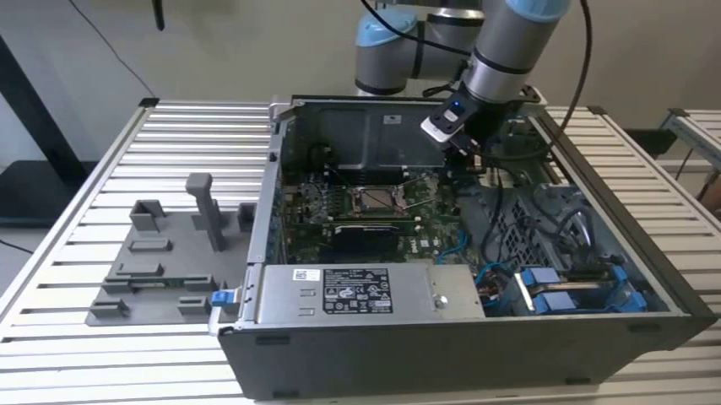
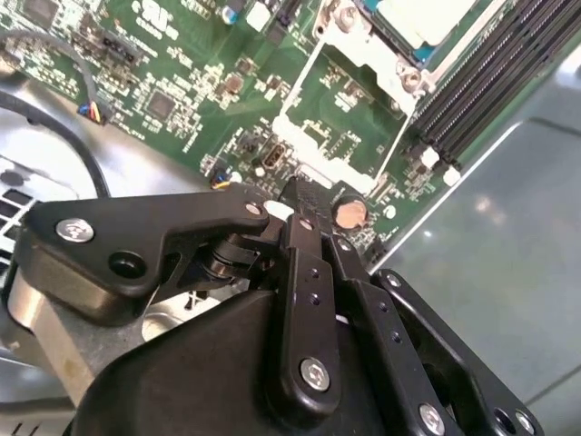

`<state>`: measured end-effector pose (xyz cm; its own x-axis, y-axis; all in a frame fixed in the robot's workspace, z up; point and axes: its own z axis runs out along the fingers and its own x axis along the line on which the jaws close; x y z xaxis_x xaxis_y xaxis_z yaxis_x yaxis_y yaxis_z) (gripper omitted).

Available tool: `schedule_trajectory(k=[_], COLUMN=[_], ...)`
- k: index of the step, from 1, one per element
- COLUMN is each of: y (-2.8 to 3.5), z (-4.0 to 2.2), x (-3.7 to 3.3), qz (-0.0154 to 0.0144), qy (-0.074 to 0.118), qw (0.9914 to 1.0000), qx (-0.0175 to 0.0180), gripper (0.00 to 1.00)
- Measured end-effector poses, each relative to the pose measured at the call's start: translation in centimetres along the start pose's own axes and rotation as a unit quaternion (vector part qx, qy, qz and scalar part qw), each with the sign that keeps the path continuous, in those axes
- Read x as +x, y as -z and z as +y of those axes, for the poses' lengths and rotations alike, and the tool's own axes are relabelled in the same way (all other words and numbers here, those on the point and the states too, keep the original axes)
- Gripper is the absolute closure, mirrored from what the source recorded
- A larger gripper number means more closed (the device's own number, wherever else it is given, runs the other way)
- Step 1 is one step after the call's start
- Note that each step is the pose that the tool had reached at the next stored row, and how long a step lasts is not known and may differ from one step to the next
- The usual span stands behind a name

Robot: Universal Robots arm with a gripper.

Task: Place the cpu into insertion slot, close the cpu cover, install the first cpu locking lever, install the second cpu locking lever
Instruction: 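Close the cpu cover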

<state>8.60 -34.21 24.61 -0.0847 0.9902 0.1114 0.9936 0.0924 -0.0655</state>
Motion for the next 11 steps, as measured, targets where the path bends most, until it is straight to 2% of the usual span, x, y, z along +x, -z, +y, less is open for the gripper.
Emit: schedule_trajectory(k=[5,11], y=[-0.63,-1.61], z=[0.13,0.36], x=[0.62,0.58], qz=[0.0016,0.0023], qy=[0.000,0.000], qw=[1.00000,1.00000], qx=[-0.0001,-0.0002], gripper=[0.89,0.89])
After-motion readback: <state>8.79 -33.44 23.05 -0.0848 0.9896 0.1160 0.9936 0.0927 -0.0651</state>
